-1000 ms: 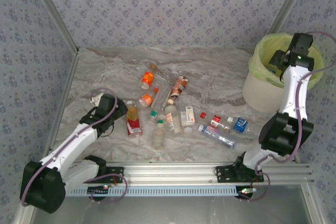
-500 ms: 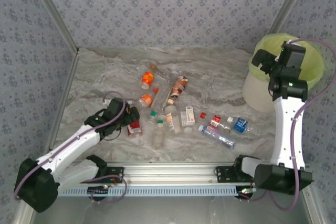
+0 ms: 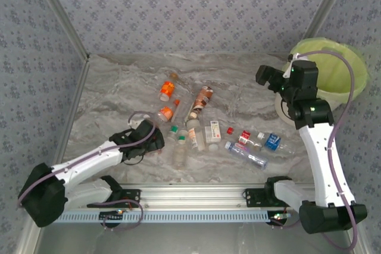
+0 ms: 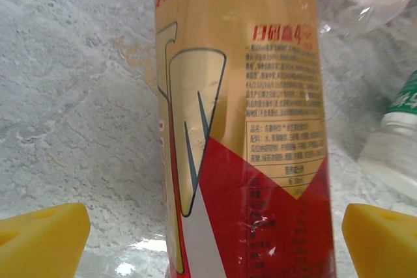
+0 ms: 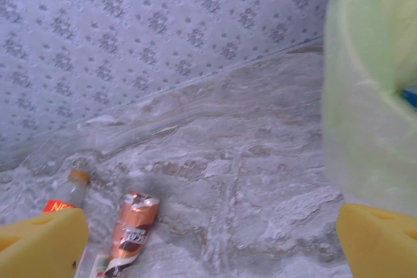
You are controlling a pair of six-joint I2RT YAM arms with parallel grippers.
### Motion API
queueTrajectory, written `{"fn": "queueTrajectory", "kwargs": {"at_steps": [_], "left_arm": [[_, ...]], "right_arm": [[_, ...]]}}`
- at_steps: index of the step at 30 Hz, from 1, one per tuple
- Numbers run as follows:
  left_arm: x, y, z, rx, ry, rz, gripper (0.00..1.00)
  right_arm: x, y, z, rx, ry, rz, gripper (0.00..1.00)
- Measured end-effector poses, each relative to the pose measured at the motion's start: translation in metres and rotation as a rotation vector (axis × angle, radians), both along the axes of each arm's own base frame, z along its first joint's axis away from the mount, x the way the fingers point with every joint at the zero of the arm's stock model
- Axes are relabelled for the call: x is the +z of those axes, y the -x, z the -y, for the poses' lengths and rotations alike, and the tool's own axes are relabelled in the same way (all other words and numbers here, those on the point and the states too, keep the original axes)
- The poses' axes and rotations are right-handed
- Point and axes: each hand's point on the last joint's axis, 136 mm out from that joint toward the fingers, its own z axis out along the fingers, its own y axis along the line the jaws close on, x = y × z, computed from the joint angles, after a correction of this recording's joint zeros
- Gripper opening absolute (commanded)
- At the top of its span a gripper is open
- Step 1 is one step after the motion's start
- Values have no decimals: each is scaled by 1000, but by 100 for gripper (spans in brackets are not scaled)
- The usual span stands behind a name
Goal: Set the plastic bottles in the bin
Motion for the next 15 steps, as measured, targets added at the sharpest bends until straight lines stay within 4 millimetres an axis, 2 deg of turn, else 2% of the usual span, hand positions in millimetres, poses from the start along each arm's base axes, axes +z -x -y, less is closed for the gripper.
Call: {"fn": "queueTrajectory", "kwargs": {"at_steps": [4,7,15], "left_arm": [[-11,5,7,-42,-37,-35,99],[-15,6,12,-69,-51,-47,95],[-18,-2,25,-131,-61,-13,69]], "right_arm": [[-8,1,-14,30,1,-17,100],[-7,1,-21,41,1,-10,100],[-5,1,-30,56,12,1,100]]}}
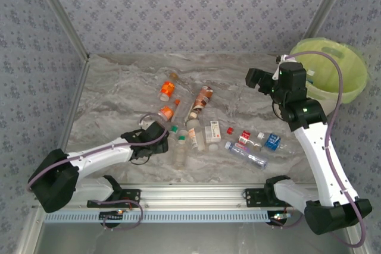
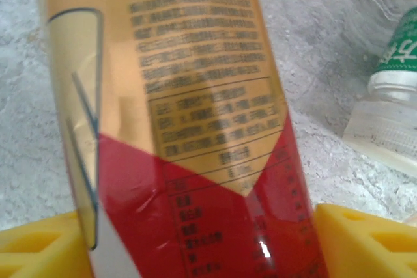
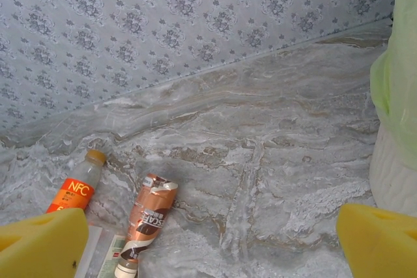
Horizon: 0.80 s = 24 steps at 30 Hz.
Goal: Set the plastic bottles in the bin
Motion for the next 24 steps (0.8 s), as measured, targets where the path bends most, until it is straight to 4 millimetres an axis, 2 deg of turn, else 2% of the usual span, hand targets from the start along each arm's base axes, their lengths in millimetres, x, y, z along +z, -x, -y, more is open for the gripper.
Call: {"fn": "queueTrajectory", "kwargs": {"at_steps": [6,12,16,24], "left_arm": [[0,-4,4,-21,2,15,53],[6,-4,4,-31,17,36,49],[24,-4,1,-41,45,91,48],[80,-13,6,-177,150,264,43]], "right_arm": [[-2,-2,-3,4,5,-5,100],[-9,-5,-14,29,5,-25,100],[-9,-6,-21,46,4,-23,100],[4,-8,-49,123,-43,43,100]]}}
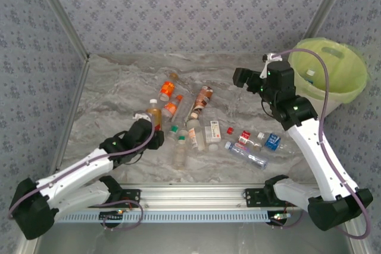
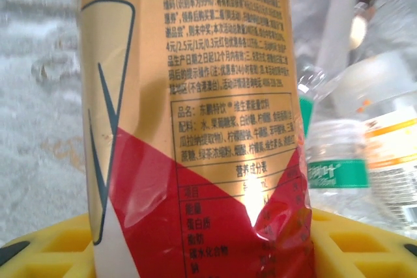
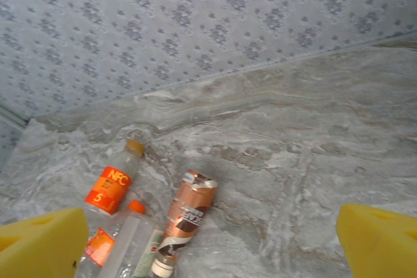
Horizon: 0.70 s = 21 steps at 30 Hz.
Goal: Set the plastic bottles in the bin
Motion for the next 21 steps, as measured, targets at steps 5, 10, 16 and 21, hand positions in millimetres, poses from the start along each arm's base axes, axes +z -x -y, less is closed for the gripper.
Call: {"fn": "queueTrajectory", "kwargs": {"at_steps": [5,10,16,21], "left_arm": [[32,-7,9,-92,73,110,43],[70,-4,38,-270,211,240,41],[94,-1,68,-431,318,348,40],[89,-1,85,-533,301,352,39]], "right_arm": [[0,-3,-17,25,-72,13,100],[-14,-12,-53,153,-177,-39,100],[-44,-9,-114,370,-266,-170,100],[-30,13,-159,549,-320,-145,99]]}}
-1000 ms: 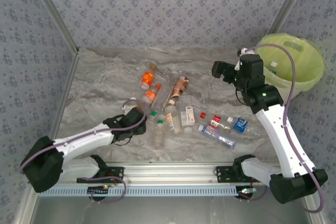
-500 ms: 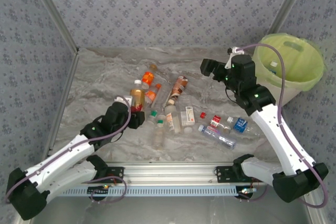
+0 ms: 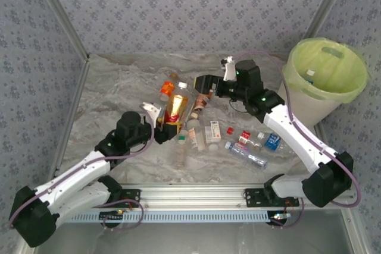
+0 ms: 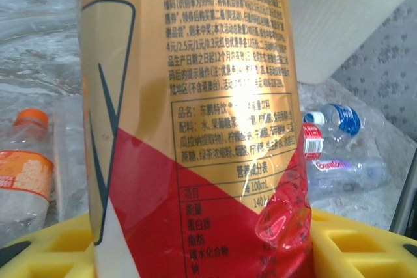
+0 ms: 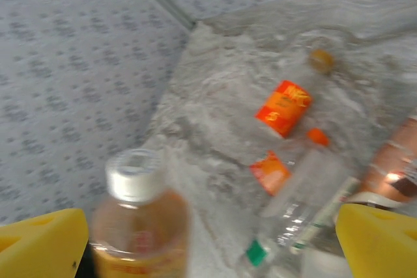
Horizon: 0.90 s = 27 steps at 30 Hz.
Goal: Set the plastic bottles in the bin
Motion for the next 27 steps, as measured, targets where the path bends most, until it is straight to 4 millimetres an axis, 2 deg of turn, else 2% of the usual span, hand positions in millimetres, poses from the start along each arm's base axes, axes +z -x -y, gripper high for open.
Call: {"fn": "queueTrajectory", "kwargs": {"at_steps": [5,9,15,23,25,27], "left_arm": [[8,4,11,-76,-2,28,39],[21,7,16,-114,23,63,40],[23,12,20,-154,29,68,40],[24,13,20,-160,34,69,40],[25,13,20,-160,36,73,40],[27,12,20,-158,41,81,41]], "right_arm": [[13,12,-21,51,-40,36,91],[10,14,-32,51,-40,22,75],[1,17,-48,55,-19,2,56],[3,14,-48,-4,-19,5,38],[6,13,-48,-14,-33,3,29],[9,13,-48,-19,-44,5,13]]}}
